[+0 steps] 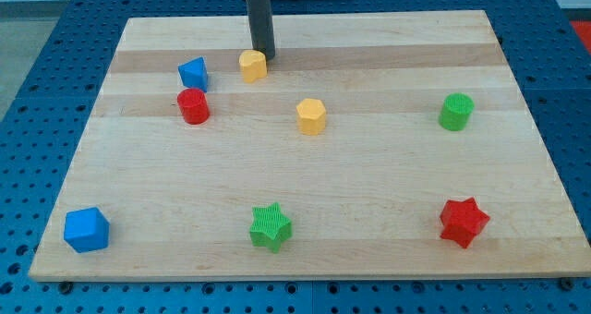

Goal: Point your arm closer to the yellow hexagon

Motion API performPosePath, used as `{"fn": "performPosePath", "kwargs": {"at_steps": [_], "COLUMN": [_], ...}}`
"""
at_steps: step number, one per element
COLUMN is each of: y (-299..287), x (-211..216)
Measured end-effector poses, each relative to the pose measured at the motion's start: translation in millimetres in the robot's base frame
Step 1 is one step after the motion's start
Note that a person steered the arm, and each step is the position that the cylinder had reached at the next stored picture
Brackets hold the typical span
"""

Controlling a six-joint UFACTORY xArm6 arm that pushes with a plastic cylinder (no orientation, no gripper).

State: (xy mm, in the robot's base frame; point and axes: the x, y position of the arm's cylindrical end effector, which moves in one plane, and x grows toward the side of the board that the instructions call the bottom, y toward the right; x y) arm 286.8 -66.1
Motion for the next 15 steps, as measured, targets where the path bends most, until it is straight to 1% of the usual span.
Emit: {"fn": "performPosePath", "kwargs": {"at_steps": [1, 2, 3, 4, 5, 6, 7, 8, 9, 10, 11, 14, 15], "y": [0.0, 14.0, 98.5, 199.5, 215.8, 215.8, 201.0, 160.7, 137.5, 106.5, 89.4, 104.9, 104.9], "x": [-0.1, 6.0, 36.4, 77.9, 84.7, 84.7, 88.2, 112.0, 141.7, 162.2, 171.7, 171.4, 159.6]}}
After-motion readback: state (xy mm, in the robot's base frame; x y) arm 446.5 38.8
